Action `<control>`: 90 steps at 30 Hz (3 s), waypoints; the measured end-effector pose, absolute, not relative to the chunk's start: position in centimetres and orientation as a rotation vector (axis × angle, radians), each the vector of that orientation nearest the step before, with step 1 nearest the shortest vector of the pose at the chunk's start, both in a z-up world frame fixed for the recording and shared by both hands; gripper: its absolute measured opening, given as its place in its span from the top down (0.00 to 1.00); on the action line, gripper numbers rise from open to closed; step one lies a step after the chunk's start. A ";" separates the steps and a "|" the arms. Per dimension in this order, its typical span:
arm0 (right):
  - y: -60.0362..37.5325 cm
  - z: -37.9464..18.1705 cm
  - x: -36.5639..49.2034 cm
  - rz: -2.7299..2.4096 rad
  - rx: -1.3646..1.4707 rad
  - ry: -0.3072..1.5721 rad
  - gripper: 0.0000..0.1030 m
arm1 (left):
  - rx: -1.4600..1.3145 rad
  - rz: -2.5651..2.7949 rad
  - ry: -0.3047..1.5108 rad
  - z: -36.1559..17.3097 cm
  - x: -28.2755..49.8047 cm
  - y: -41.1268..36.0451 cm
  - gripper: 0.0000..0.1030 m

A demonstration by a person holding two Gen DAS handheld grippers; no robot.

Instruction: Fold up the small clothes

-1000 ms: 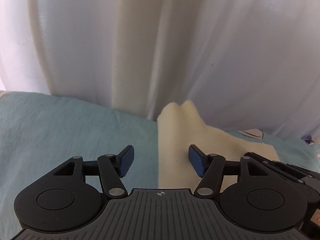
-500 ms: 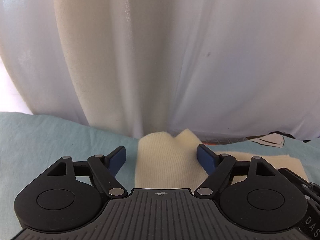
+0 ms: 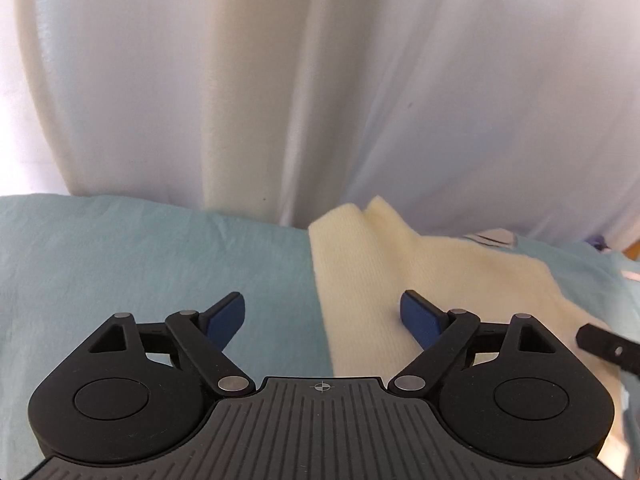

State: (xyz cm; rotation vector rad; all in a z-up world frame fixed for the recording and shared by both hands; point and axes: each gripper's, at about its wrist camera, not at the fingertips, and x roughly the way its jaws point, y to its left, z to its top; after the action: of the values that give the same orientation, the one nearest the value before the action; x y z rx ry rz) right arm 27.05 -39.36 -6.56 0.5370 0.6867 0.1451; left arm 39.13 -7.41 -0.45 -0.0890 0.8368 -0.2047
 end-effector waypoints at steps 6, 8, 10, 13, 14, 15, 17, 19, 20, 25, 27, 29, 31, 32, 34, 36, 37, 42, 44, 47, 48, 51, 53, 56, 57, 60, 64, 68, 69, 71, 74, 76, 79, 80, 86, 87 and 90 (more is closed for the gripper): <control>-45.9 -10.1 24.8 0.183 0.811 0.812 0.37 | -0.342 -0.487 1.014 -1.6 35.8 -2.3 0.14; -46.4 -10.8 25.4 0.222 0.879 0.818 0.40 | -0.367 -0.498 1.044 -2.6 36.0 -2.8 0.16; -46.6 -11.6 26.5 0.267 0.933 0.833 0.40 | -0.410 -0.514 1.033 -3.0 36.5 -2.9 0.18; -45.9 -12.2 28.1 0.316 0.982 0.862 0.45 | -0.486 -0.554 1.073 -4.1 37.0 -4.2 0.25; -45.6 -12.5 28.6 0.334 0.994 0.875 0.48 | -0.503 -0.570 1.081 -4.6 37.6 -4.5 0.26; -45.4 -12.7 29.0 0.346 1.006 0.887 0.52 | -0.506 -0.577 1.078 -4.7 37.7 -4.7 0.26; -44.6 -13.1 29.9 0.380 1.026 0.904 0.54 | -0.511 -0.576 1.078 -4.7 37.9 -5.1 0.28; -43.9 -13.2 30.4 0.391 1.024 0.910 0.58 | -0.530 -0.570 1.092 -4.7 37.9 -5.2 0.37; -43.5 -13.3 30.6 0.397 1.023 0.911 0.60 | -0.545 -0.563 1.095 -4.8 38.0 -5.1 0.39; -41.9 -12.6 30.4 0.383 0.990 0.903 0.67 | -0.573 -0.529 1.105 -4.7 38.1 -5.0 0.55; -41.6 -11.9 30.1 0.390 0.996 0.892 0.69 | -0.569 -0.514 1.094 -3.9 37.7 -5.0 0.58; -41.5 -11.1 29.4 0.408 1.013 0.878 0.69 | -0.557 -0.510 1.078 -3.1 37.3 -5.2 0.60; -41.1 -10.2 29.0 0.421 1.001 0.869 0.70 | -0.558 -0.512 1.062 -2.1 36.7 -5.2 0.63; -40.8 -9.7 28.7 0.428 1.000 0.869 0.70 | -0.561 -0.520 1.052 -1.4 36.3 -5.2 0.66; -40.0 -8.9 28.2 0.453 0.999 0.879 0.70 | -0.561 -0.525 1.036 0.0 35.5 -5.1 0.71; -39.2 -8.5 27.6 0.479 1.001 0.891 0.71 | -0.551 -0.526 1.019 1.6 34.5 -4.9 0.72; -38.7 -8.2 27.2 0.494 1.001 0.900 0.71 | -0.544 -0.524 1.009 2.1 34.1 -4.7 0.73; -36.4 -7.2 25.4 0.550 0.981 0.938 0.71 | -0.499 -0.504 0.979 4.6 31.0 -3.5 0.73; -35.3 -6.9 24.9 0.574 0.968 0.956 0.71 | -0.489 -0.488 0.977 5.0 29.7 -3.0 0.73; -33.2 -6.7 24.4 0.612 0.952 0.992 0.70 | -0.477 -0.459 0.963 5.4 27.6 -1.7 0.73; -32.7 -6.8 24.3 0.620 0.951 1.004 0.70 | -0.479 -0.445 0.962 5.5 27.0 -1.1 0.73; -31.2 -7.4 23.8 0.639 0.955 1.046 0.70 | -0.487 -0.406 0.962 5.1 25.4 0.3 0.73; -30.4 -7.9 23.6 0.638 0.951 1.069 0.70 | -0.499 -0.370 0.970 4.5 24.7 1.1 0.73; -29.7 -7.7 23.2 0.600 0.876 1.060 0.68 | -0.492 -0.309 0.991 3.2 24.1 2.0 0.72; -29.6 -7.5 22.9 0.577 0.849 1.051 0.63 | -0.477 -0.265 0.994 2.8 23.8 2.2 0.72; -30.4 -5.6 21.3 0.397 0.688 0.947 0.51 | -0.452 -0.171 0.982 2.6 23.0 2.8 0.73; -30.0 -3.2 19.9 0.248 0.522 0.777 0.49 | -0.402 -0.109 0.888 4.0 21.8 3.9 0.72; -23.3 -2.9 22.2 0.402 0.410 0.814 0.65 | -0.302 -0.064 0.844 4.5 22.6 3.0 0.57; -21.7 -3.0 22.8 0.415 0.357 0.811 0.69 | -0.270 -0.051 0.830 4.3 23.1 2.3 0.55; -19.1 -3.6 24.1 0.382 0.265 0.816 0.78 | -0.208 -0.025 0.809 3.7 24.2 1.0 0.50; -17.2 -5.0 26.3 0.291 0.201 0.840 0.86 | -0.096 0.027 0.805 1.6 26.8 -1.4 0.49; -17.1 -6.0 27.0 0.260 0.183 0.802 0.86 | -0.044 0.045 0.812 0.2 28.7 -2.8 0.49; -17.8 -7.1 27.3 0.250 0.155 0.734 0.86 | 0.053 0.030 0.799 -1.8 30.8 -4.9 0.40; -17.8 -7.3 27.2 0.250 0.133 0.712 0.85 | 0.096 0.034 0.792 -2.4 31.3 -5.6 0.40; -18.1 -8.1 27.8 0.222 0.162 0.695 0.78 | 0.051 0.070 0.777 -3.2 33.2 -5.8 0.28; -18.0 -8.2 27.7 0.222 0.160 0.692 0.77 | 0.032 0.076 0.779 -3.4 33.3 -5.5 0.26; -18.0 -8.2 27.5 0.219 0.147 0.686 0.73 | -0.039 0.090 0.796 -3.3 33.3 -4.9 0.20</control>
State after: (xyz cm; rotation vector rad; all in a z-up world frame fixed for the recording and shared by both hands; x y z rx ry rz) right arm 27.49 -17.96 -8.17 0.1468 0.6855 0.2190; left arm 33.31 -4.90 -3.34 -0.0387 0.7959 0.0897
